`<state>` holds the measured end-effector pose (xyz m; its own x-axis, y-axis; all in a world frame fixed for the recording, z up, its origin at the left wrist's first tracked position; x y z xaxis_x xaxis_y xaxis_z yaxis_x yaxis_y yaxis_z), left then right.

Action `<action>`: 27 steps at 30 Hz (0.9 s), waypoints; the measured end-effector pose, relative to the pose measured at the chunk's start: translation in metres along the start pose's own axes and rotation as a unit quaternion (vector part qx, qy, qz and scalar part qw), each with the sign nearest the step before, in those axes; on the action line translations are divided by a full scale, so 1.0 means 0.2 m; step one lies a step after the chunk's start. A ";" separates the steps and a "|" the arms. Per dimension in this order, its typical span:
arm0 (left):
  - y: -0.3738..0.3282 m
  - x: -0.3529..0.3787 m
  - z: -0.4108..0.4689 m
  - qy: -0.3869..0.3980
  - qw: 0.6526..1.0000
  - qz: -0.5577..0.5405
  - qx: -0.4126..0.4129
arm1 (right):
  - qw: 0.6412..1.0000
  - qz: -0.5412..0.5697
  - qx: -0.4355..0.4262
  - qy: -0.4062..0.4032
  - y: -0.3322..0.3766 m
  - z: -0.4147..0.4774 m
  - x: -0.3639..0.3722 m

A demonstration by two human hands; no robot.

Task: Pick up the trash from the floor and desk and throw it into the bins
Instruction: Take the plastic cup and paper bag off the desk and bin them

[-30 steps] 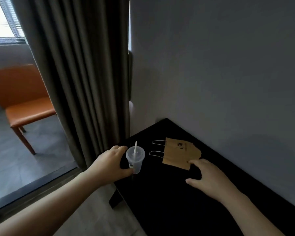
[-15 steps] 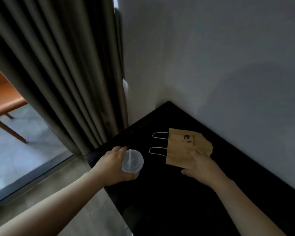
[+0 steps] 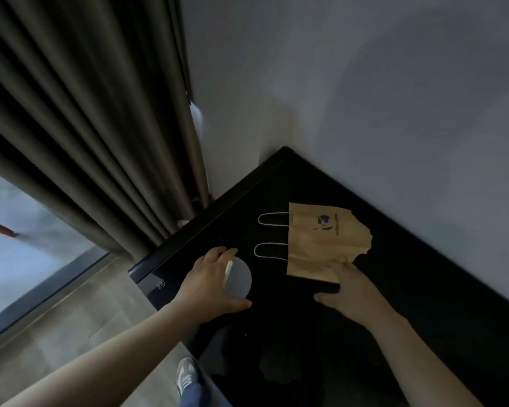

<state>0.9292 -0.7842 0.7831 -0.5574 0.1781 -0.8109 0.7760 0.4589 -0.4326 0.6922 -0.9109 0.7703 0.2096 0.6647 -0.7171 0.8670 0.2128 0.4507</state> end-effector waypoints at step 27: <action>-0.05 -0.05 0.42 0.020 0.997 -0.026 -0.064 | 0.962 -0.250 -0.004 0.113 -0.17 0.91 -0.03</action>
<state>0.9520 -0.8648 0.7628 -0.6091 0.1839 -0.7715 0.7027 0.5762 -0.4175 0.7441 -1.0521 0.6635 -0.3363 0.6166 -0.7118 0.8300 0.5512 0.0854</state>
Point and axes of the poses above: each hand's wrist, its own z-axis towards the middle knuckle, its own x-axis out of the palm, y = z × x, the point moved 8 cm from there along z, towards the middle knuckle, and after that the axes turned 3 degrees about z, right-handed, at the moved point
